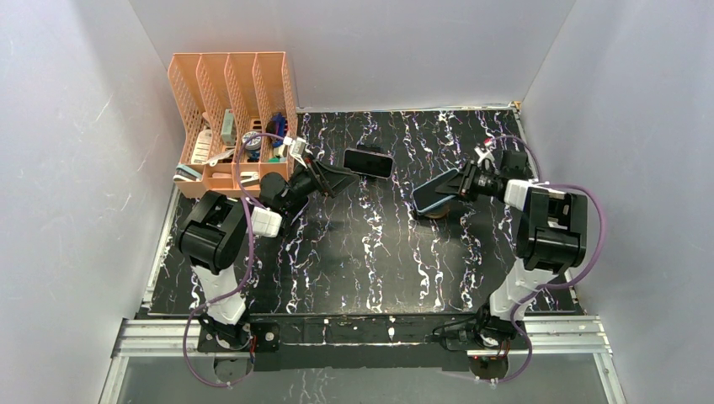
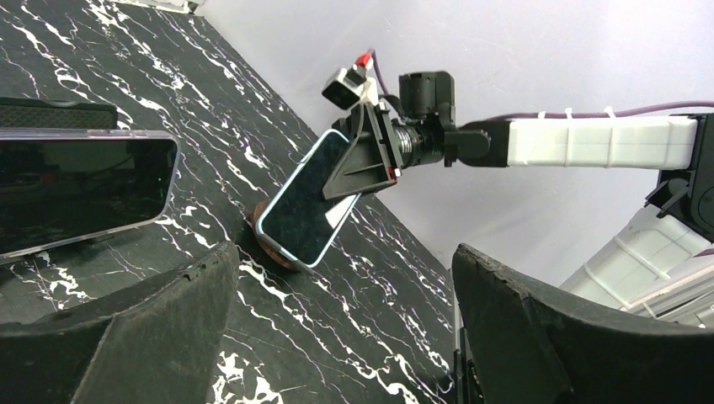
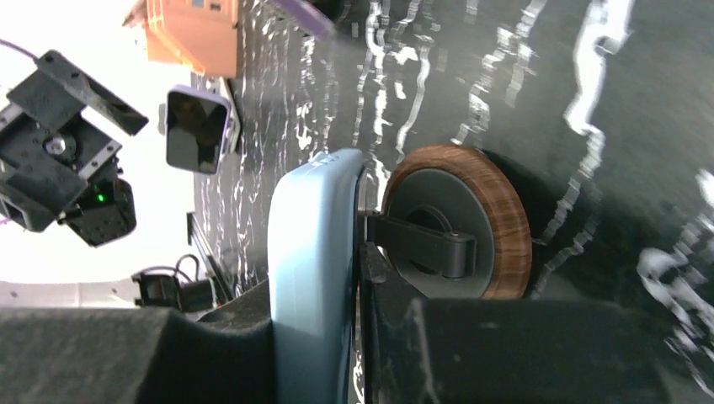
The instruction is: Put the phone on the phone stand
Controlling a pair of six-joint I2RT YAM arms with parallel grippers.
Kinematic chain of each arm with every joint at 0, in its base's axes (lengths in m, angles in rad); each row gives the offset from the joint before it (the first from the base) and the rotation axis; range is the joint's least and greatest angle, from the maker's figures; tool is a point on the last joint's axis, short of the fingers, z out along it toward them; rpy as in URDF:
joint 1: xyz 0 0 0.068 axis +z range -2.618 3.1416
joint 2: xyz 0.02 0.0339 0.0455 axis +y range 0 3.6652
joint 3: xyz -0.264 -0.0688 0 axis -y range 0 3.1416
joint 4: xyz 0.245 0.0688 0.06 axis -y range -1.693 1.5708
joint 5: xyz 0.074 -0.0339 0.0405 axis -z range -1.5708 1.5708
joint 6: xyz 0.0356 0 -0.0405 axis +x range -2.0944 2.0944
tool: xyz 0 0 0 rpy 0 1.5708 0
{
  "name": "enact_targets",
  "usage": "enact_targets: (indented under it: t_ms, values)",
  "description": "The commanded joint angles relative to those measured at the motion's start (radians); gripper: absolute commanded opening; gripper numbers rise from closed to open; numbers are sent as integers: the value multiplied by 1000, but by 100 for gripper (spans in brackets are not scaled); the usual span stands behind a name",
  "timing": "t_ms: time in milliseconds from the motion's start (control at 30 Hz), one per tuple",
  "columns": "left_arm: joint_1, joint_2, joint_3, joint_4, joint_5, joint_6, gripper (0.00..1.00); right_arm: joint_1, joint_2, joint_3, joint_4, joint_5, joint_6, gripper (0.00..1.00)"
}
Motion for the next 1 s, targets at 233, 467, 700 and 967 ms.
enact_targets:
  t_ms: [233,467,700,967]
  values:
    - [8,14,23,253,25,15,94,153,94,495,-587,-150,-564,33]
    - [9,20,18,254,39,24,94,223,315,825,-1101,-190,-1018,39]
    - [9,18,23,254,45,20,98,295,373,752,-1122,-183,-1124,41]
    - [9,34,34,253,48,14,98,298,436,824,-1159,-185,-1161,41]
